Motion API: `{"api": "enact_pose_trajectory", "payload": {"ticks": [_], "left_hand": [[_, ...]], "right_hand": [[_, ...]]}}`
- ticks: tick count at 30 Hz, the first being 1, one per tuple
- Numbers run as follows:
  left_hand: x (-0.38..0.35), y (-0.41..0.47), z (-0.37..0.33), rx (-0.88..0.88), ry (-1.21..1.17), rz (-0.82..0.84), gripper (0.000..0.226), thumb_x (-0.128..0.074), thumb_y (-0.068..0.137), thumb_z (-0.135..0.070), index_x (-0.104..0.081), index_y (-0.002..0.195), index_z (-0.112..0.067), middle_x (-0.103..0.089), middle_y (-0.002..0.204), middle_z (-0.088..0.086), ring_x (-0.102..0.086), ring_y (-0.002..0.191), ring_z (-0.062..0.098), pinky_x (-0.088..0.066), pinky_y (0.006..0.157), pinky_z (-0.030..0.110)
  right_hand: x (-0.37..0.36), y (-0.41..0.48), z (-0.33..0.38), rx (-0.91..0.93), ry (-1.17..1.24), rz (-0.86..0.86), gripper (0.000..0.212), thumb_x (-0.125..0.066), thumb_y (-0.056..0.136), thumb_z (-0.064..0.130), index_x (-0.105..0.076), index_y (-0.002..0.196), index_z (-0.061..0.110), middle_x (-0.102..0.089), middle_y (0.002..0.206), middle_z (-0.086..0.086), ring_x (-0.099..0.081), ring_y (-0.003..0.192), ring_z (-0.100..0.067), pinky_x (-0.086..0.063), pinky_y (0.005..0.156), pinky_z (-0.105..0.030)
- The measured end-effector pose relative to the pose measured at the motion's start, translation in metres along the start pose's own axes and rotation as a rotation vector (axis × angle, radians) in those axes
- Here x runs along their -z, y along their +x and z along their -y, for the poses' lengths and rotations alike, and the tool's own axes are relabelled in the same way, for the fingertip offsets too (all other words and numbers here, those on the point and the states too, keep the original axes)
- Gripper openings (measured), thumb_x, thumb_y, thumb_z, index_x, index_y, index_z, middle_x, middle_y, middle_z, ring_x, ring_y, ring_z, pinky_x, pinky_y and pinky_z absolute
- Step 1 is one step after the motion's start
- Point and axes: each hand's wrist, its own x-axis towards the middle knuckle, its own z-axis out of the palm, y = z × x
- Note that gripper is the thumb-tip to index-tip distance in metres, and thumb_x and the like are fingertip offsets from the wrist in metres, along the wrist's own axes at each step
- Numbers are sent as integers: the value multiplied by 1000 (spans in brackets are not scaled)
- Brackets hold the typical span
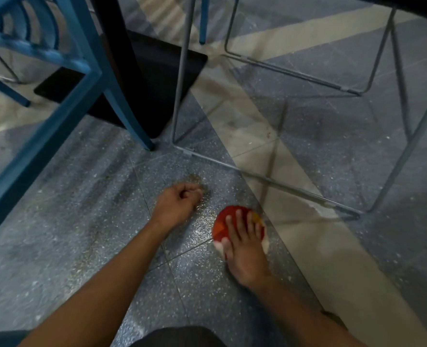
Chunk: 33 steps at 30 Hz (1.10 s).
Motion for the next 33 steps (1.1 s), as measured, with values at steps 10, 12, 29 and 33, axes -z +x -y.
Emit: {"api": "enact_pose_trajectory", "payload": {"ticks": [10, 12, 29, 33], "left_hand": [[52, -29, 28, 13, 107, -90, 13, -73, 98, -28, -78, 101, -41, -82, 88, -7, -79, 87, 21, -65, 88, 41], [65, -44, 43, 33, 170, -134, 17, -72, 99, -24, -76, 99, -41, -78, 87, -16, -75, 79, 7, -60, 78, 31], [104, -116, 83, 141, 154, -305, 15, -75, 100, -27, -80, 114, -30, -78, 85, -11, -71, 72, 2, -48, 60, 15], [108, -112, 77, 148, 160, -295, 16, -74, 100, -31, -79, 115, -34, -79, 89, -11, -74, 77, 10, -53, 67, 23]], "right_hand": [[-15, -49, 32, 135, 42, -14, 62, -23, 110, 46, -4, 165, 27, 6, 173, 6, 7, 160, -24, 4, 127, -47], [-11, -33, 27, 80, 34, 14, 62, -12, 109, 49, 6, 164, 27, 15, 172, 5, 16, 158, -23, 4, 127, -49], [-8, -86, 96, -69, -39, 108, 62, -24, 105, 36, -47, 150, 1, -44, 157, -20, -37, 146, -44, -31, 111, -66], [-15, -85, 105, -22, -53, 167, 67, -5, 110, 38, -45, 151, 3, -43, 157, -22, -41, 143, -47, -28, 110, -66]]}}
